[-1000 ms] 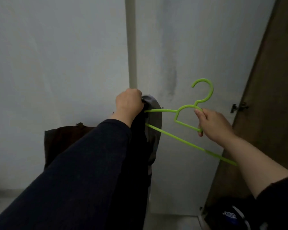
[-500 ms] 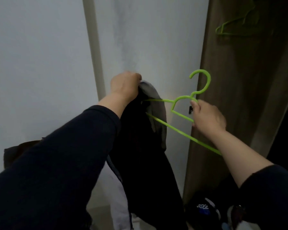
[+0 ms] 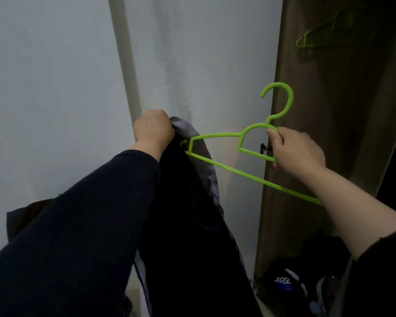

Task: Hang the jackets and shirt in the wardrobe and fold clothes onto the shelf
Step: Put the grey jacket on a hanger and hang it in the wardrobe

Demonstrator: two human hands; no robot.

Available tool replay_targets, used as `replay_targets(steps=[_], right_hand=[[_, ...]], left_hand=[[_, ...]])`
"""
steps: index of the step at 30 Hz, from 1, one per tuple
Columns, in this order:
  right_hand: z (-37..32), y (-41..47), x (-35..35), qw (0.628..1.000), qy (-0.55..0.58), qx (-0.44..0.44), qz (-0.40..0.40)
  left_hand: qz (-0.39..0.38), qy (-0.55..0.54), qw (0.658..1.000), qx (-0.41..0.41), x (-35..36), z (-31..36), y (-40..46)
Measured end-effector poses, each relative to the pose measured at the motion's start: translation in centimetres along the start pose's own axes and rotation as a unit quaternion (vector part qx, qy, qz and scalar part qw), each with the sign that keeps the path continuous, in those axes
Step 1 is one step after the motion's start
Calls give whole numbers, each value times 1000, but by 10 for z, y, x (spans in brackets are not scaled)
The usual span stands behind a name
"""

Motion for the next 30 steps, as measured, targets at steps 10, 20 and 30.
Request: replay_targets(steps=[10,20,30], right_hand=[[-12,-10,3,996,-56,-9,-76],[-61,-23,91,986,78,140,-51],[-93,14,57,986,152,64,29]], left_hand=[[23,-18,999,27,10,1,1],[-37,-44,995,85,6,40,-19],[-61,0,972,226,-11,27,-1]])
Point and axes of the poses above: each hand's wrist, its own y-axis towards the middle knuckle, its own x-axis out of the palm, z = x × y, the point moved 7 cm from there along y, towards the middle knuckle, and after that the axes turned 1 degree about x, right-handed, at the moved point
